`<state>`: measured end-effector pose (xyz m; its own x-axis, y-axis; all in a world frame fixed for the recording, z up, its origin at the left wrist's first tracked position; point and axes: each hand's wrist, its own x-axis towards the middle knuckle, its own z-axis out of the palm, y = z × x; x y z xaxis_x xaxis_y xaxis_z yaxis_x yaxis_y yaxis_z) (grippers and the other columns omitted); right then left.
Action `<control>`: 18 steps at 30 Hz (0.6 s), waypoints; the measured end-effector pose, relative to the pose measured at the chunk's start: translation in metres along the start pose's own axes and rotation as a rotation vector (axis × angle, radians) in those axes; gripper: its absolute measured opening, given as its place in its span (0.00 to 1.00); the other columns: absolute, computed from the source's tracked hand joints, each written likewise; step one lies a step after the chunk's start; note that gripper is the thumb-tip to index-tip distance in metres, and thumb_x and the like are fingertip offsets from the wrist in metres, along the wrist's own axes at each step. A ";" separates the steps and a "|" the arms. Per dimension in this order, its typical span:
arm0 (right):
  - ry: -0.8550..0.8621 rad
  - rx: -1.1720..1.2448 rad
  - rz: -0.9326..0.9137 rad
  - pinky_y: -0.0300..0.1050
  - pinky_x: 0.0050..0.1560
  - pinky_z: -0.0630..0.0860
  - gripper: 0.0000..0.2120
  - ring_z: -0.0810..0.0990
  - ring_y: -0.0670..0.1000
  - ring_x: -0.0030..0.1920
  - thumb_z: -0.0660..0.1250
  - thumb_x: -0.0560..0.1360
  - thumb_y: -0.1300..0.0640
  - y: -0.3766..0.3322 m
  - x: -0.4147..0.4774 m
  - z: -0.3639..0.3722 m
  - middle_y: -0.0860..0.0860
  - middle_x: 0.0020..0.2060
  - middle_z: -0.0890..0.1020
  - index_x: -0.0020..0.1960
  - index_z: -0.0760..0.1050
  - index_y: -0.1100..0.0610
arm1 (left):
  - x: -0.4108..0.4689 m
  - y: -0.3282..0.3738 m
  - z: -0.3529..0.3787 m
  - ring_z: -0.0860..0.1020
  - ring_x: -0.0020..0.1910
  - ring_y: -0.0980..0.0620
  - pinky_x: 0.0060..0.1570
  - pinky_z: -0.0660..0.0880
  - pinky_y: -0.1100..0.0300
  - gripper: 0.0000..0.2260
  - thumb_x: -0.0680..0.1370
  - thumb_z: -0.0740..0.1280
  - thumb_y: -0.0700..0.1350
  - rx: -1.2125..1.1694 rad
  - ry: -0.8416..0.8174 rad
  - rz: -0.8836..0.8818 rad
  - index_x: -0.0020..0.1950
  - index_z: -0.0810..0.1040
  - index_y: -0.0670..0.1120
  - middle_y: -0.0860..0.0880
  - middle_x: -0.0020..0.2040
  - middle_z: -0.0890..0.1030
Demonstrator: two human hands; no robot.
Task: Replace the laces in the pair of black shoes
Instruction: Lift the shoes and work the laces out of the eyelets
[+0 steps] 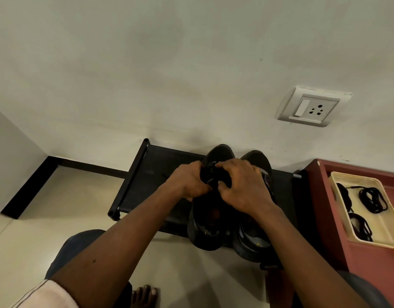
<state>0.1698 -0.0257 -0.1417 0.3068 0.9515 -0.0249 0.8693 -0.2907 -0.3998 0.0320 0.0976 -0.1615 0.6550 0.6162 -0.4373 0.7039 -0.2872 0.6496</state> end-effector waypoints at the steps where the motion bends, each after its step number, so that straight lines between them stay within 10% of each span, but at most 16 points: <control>1: -0.024 -0.063 -0.028 0.57 0.74 0.61 0.26 0.72 0.52 0.69 0.69 0.77 0.48 -0.002 0.000 0.003 0.47 0.68 0.76 0.75 0.71 0.46 | 0.000 -0.001 0.000 0.85 0.45 0.49 0.42 0.85 0.55 0.23 0.77 0.74 0.49 0.004 0.006 0.001 0.68 0.69 0.50 0.48 0.54 0.78; 18: 0.201 -0.103 0.075 0.47 0.50 0.78 0.08 0.81 0.50 0.49 0.69 0.81 0.51 -0.018 -0.004 0.009 0.47 0.52 0.82 0.58 0.82 0.49 | 0.006 -0.006 0.004 0.84 0.40 0.52 0.32 0.81 0.64 0.21 0.77 0.75 0.49 -0.006 0.037 0.003 0.65 0.69 0.53 0.52 0.49 0.77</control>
<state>0.1497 -0.0236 -0.1429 0.4338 0.8907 0.1359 0.8730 -0.3781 -0.3081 0.0322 0.1003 -0.1705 0.6462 0.6420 -0.4125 0.7006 -0.2848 0.6542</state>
